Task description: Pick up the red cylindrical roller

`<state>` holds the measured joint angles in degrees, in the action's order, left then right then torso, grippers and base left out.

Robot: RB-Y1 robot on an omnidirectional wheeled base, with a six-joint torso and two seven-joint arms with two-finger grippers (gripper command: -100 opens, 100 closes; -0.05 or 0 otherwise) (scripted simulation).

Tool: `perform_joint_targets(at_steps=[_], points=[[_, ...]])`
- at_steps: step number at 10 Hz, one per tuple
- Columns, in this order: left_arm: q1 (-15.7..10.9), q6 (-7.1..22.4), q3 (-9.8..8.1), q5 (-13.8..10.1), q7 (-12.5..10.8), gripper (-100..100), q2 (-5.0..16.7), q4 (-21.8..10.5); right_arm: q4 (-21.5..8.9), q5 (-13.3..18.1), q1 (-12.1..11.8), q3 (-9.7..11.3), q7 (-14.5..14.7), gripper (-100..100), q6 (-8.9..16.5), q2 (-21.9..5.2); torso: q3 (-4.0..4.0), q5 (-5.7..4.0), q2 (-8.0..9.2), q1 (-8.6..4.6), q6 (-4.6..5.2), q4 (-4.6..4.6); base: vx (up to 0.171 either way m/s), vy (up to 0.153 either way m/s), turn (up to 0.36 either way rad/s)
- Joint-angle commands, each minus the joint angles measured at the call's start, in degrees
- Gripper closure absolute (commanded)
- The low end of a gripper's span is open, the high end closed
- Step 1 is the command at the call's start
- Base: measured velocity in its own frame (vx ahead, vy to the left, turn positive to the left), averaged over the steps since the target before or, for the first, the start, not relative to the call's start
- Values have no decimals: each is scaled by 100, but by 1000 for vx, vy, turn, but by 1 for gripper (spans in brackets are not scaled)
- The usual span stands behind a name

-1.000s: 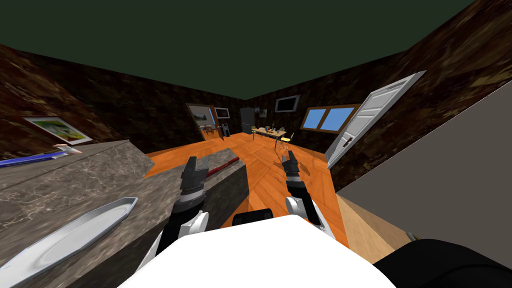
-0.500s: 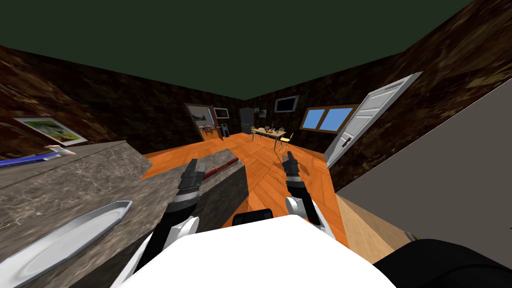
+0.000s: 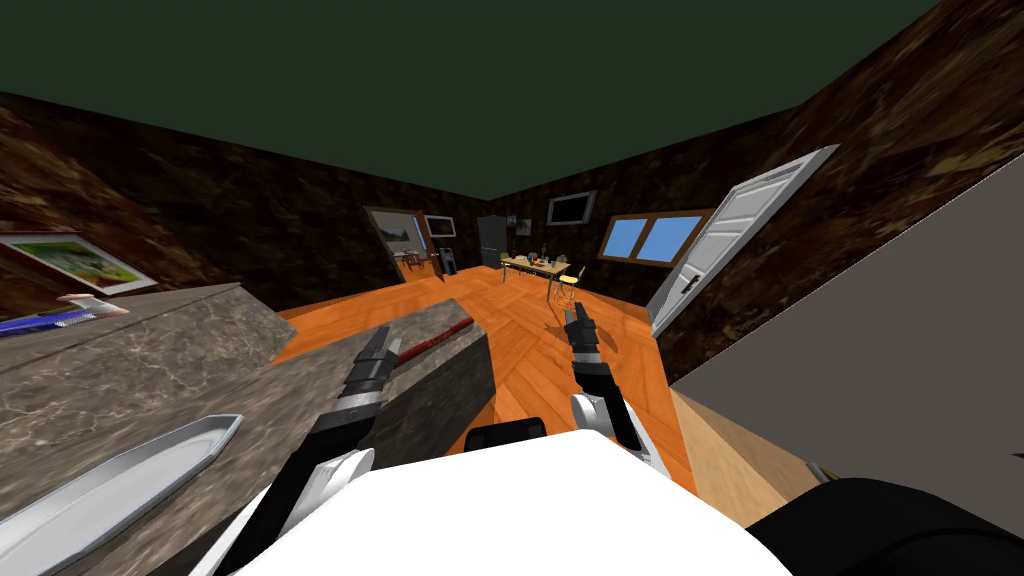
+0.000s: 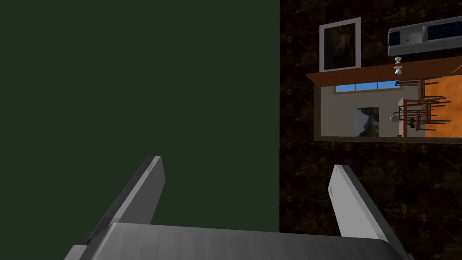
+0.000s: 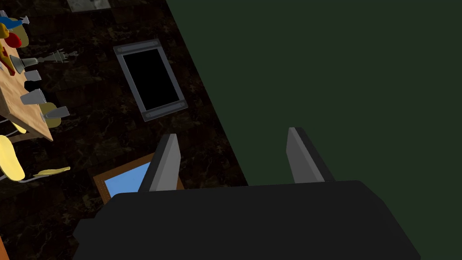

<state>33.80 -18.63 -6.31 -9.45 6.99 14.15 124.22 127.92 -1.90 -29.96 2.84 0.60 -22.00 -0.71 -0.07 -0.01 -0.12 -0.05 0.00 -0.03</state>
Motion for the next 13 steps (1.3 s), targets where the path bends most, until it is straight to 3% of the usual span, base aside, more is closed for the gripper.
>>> perform_joint_targets(at_steps=[1,2,3,4,5,6,7,8,9,10,11,12,13], points=[[35,286,-248,-286,-28,-100,223,-173,0,0,0,0,0,0,0,0,0,0,0,0,0,0,44,-21,-41],[35,421,-248,-305,-28,-100,223,-173,0,0,0,0,0,0,0,0,-2,0,-3,1,0,-1,37,-23,-13],[95,613,-403,-513,-46,-100,364,-255,0,0,0,0,0,0,0,0,-1,0,-2,-1,0,0,40,-30,-25],[95,698,-403,-513,-46,-100,364,-255,0,0,0,0,0,0,0,0,-2,0,-3,-3,0,-1,33,-21,-14],[159,854,-559,-730,-72,-100,513,-341,0,0,0,0,0,0,0,0,-1,-1,-1,-2,0,0,41,-24,-30],[159,985,-559,-730,-72,-100,513,-341,0,0,0,0,0,0,0,0,-1,-1,-3,-2,0,0,31,-19,-17],[226,1158,-714,-956,-104,-100,669,-430,0,0,0,0,0,0,0,0,0,0,0,0,0,0,35,-30,-41],[226,1279,-714,-956,-104,-100,669,-430,0,0,0,0,0,0,0,0,0,-1,0,-4,0,0,34,-25,-17],[295,1454,-867,-1187,-146,-100,834,-523,0,0,0,0,0,0,0,0,0,-1,0,-4,0,0,39,-34,-42],[295,1579,-867,-1187,-146,-100,834,-523,0,0,0,0,0,0,0,0,-1,-1,-2,-5,1,0,40,-29,-22],[368,1801,-1017,-1425,-196,-100,1008,-620,0,0,0,0,0,0,0,0,-1,-1,-2,-5,0,0,50,-37,-41],[368,1883,-1017,-1425,-196,-100,1008,-620,0,0,0,0,0,0,0,0,-3,-1,-5,-7,0,-1,47,-30,-19],[442,2068,-1162,-1668,-256,-100,1190,-721,0,0,0,0,0,0,0,0,-3,-1,-5,-5,0,-1,55,-31,-47]])
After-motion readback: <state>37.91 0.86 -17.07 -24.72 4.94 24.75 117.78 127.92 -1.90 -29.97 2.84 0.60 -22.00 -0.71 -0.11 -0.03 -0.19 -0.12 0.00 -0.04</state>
